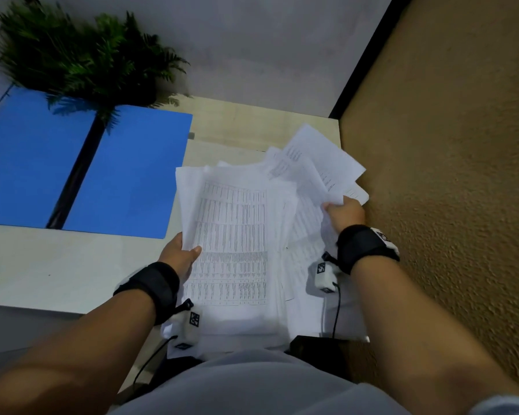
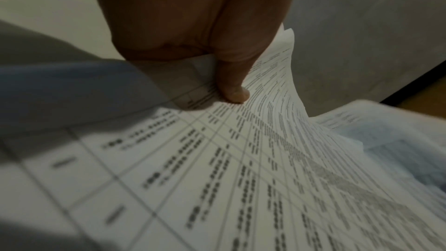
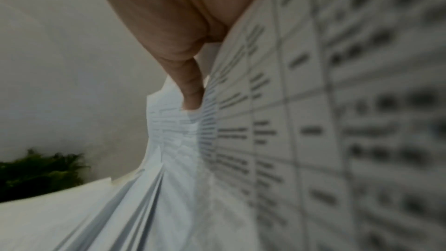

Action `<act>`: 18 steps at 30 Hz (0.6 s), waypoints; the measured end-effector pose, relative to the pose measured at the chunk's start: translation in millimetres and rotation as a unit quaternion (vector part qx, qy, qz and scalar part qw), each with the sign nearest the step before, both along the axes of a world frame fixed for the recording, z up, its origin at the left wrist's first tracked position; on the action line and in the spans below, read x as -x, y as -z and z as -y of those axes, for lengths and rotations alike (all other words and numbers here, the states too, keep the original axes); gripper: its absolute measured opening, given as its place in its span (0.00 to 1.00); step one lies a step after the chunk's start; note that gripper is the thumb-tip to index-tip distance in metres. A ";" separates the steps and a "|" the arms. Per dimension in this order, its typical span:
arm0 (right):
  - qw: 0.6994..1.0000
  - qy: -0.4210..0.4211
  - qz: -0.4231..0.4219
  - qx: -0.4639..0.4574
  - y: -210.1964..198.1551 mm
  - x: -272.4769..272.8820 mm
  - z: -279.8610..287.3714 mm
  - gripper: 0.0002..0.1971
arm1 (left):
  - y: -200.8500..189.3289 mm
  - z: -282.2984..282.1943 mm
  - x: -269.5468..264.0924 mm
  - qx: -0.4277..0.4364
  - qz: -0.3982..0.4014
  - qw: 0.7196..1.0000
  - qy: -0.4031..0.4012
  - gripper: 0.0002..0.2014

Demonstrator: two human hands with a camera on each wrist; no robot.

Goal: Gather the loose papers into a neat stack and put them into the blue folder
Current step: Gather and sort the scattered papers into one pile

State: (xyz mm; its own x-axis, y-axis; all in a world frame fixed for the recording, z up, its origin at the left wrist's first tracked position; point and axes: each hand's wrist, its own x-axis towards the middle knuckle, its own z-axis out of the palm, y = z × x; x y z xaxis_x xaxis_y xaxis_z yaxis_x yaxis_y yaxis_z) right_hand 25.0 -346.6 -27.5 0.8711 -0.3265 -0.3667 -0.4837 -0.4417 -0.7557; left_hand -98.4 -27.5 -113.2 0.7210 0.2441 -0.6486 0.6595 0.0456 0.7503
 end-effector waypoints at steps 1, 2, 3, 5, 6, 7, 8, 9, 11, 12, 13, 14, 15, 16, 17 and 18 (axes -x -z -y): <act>0.999 0.002 0.035 0.034 -6.8 -1.6 -1.1 0.14 | -3.5 0.2 0.1 -0.007 0.001 1.000 0.002 0.20; 0.996 0.014 0.078 0.048 -17.5 -3.1 -0.3 0.13 | -6.1 0.3 0.0 -0.012 0.004 1.000 0.005 0.20; 0.990 0.029 0.125 0.050 -30.1 -3.7 1.7 0.13 | -7.7 0.4 0.6 -0.012 0.006 1.000 0.004 0.19; 0.972 0.058 0.228 0.010 -60.1 -4.3 7.5 0.09 | -9.5 1.6 2.3 -0.006 0.010 1.000 0.000 0.19; 0.960 0.066 0.271 -0.020 -76.6 -3.0 9.0 0.06 | -9.9 1.6 2.8 -0.007 0.011 1.000 -0.001 0.18; 0.947 0.074 0.310 -0.042 -93.6 -0.9 10.2 0.04 | -10.8 1.5 2.9 -0.013 0.012 1.000 0.003 0.18; 0.934 0.085 0.344 -0.056 -110.3 3.0 10.5 0.05 | -14.1 2.4 2.7 -0.019 0.013 1.000 0.011 0.18; 0.921 0.090 0.373 -0.072 -124.8 6.7 11.3 0.07 | -15.1 2.5 2.8 -0.026 0.014 0.999 0.020 0.19; 0.908 0.082 0.393 -0.120 -143.6 13.5 12.0 0.08 | -17.4 1.2 4.1 -0.033 0.004 0.999 0.030 0.22; 0.909 0.067 0.385 -0.141 -147.5 15.5 12.4 0.08 | -14.7 -2.2 4.0 -0.036 -0.002 0.999 0.031 0.26; 0.911 0.053 0.375 -0.163 -149.7 16.7 9.4 0.09 | -16.9 -3.5 4.2 -0.041 -0.008 0.998 0.042 0.31; 0.912 0.031 0.358 -0.197 -149.1 17.1 6.7 0.09 | -16.3 -6.7 2.3 -0.041 -0.024 0.998 0.049 0.35; 0.913 0.005 0.328 -0.243 -146.3 18.5 2.0 0.11 | -30.7 -2.4 1.8 -0.037 -0.038 0.997 0.056 0.38; 0.916 -0.022 0.286 -0.279 -142.6 20.3 -3.3 0.12 | -35.5 -2.0 0.0 -0.032 -0.052 0.997 0.053 0.39; 0.928 -0.046 0.232 -0.290 -137.9 22.0 -8.1 0.13 | -39.2 -2.6 -1.3 -0.050 -0.057 0.996 0.044 0.36; 0.943 -0.073 0.173 -0.274 -131.4 23.4 -12.2 0.12 | -42.0 -2.1 -2.1 -0.048 -0.063 0.997 0.024 0.33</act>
State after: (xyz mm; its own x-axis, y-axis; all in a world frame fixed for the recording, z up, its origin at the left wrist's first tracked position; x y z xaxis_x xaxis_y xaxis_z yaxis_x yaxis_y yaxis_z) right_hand 1.6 -334.4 103.9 0.9907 -0.0375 -0.1311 -0.1305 0.0173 -0.9913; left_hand -96.2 -25.4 -71.3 0.6475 0.2768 -0.7100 0.7486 -0.0564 0.6606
